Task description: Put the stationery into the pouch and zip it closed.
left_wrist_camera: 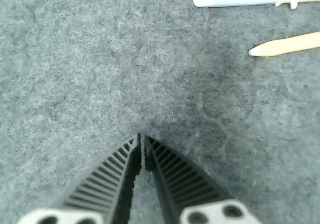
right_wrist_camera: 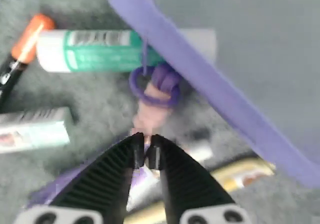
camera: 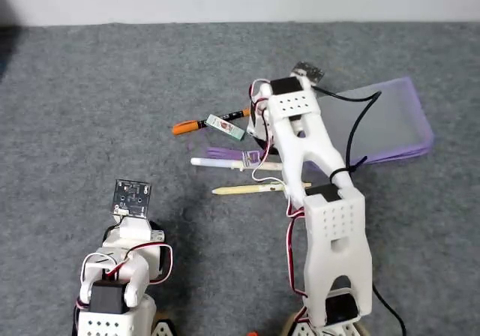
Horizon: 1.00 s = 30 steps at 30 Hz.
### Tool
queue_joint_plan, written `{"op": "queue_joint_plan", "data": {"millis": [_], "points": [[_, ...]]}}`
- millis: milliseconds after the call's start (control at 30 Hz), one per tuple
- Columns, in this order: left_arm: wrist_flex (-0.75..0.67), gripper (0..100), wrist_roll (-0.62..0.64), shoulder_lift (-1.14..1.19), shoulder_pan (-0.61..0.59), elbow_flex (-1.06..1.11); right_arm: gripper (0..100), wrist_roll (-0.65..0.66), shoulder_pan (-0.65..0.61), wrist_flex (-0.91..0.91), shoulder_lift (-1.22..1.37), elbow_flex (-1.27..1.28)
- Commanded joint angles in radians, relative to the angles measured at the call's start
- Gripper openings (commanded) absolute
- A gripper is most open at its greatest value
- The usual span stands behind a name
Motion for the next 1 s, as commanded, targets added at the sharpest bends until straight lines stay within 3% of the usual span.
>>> {"op": "queue_joint_plan", "data": {"millis": [0,200,400,667,967], "points": [[-0.002,1,0.009,-0.014,-0.006,-0.010,0.8,0.063,0.008,0.093,-0.145,-0.081],[-0.002,1,0.009,-0.014,-0.006,-0.010,0.8,0.141,0.012,0.223,-0.260,-0.114],[-0.002,1,0.009,-0.014,-0.006,-0.010,1.5,0.157,0.008,0.153,-0.188,-0.112],[-0.002,1,0.009,-0.014,-0.006,-0.010,30.8,0.083,-0.031,0.058,-0.025,-0.121],[-0.002,1,0.009,-0.014,-0.006,-0.010,31.3,0.084,-0.028,-0.081,0.053,-0.132]]}}
